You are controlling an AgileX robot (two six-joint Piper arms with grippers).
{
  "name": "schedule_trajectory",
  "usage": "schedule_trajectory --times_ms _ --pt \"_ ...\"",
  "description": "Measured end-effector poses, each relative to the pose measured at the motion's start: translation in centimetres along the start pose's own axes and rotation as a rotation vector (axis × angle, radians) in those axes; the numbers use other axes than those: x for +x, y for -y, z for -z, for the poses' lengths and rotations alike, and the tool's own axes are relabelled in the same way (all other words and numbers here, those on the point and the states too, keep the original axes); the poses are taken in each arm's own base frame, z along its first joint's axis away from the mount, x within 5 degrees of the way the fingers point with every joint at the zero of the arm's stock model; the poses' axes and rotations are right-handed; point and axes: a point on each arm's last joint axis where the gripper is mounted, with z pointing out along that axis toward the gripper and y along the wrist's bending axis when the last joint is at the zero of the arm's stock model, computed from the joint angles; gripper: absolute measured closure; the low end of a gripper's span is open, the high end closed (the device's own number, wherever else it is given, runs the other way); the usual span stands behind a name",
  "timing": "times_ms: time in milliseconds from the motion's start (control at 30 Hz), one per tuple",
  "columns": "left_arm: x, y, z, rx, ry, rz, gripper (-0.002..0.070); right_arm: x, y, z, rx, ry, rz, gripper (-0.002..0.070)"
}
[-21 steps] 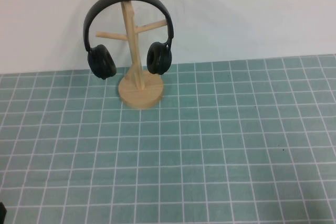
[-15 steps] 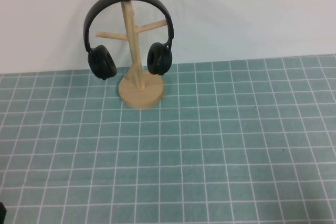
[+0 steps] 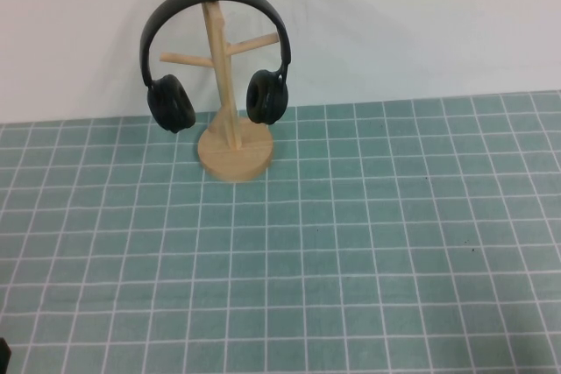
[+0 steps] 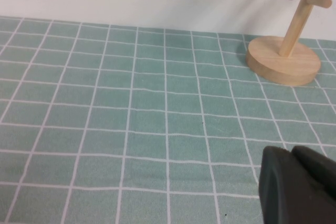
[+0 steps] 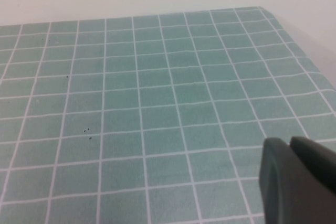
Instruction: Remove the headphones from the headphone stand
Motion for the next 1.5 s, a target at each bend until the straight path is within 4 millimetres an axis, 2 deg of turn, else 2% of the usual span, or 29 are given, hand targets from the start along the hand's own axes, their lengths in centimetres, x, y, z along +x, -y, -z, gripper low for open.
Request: schedule_trajectory --times_ms 467,633,833,1067,1167,1233,1367,1500 --pt "-0.1 0.2 0.0 0.021 0.01 0.055 0.0678 0.0 0.0 0.0 0.0 0.0 0.0 0.0685" --pt "-0.7 0.7 0.1 0.086 0.065 0.245 0.0678 0.0 0.0 0.0 0.0 0.0 0.0 0.0685" --pt "-2.2 0.8 0.3 0.16 0.213 0.582 0.0678 0.0 0.0 0.0 0.0 0.0 0.0 0.0685" --pt "-2.8 0.5 0.4 0.159 0.28 0.649 0.0678 0.0 0.0 0.0 0.0 0.0 0.0 0.0685" --pt "-2.8 1.0 0.6 0.181 0.221 0.62 0.0678 0.0 0.0 0.0 0.0 0.0 0.0 0.0685" --pt "-3.8 1.5 1.2 0.207 0.184 0.549 0.0678 0.0 0.0 0.0 0.0 0.0 0.0 0.0685" --pt "-7.2 2.2 2.5 0.196 0.057 0.339 0.0678 0.0 0.0 0.0 0.0 0.0 0.0 0.0685" --pt "-10.2 2.0 2.2 0.093 -0.156 0.123 0.0678 0.0 0.0 0.0 0.0 0.0 0.0 0.0685"
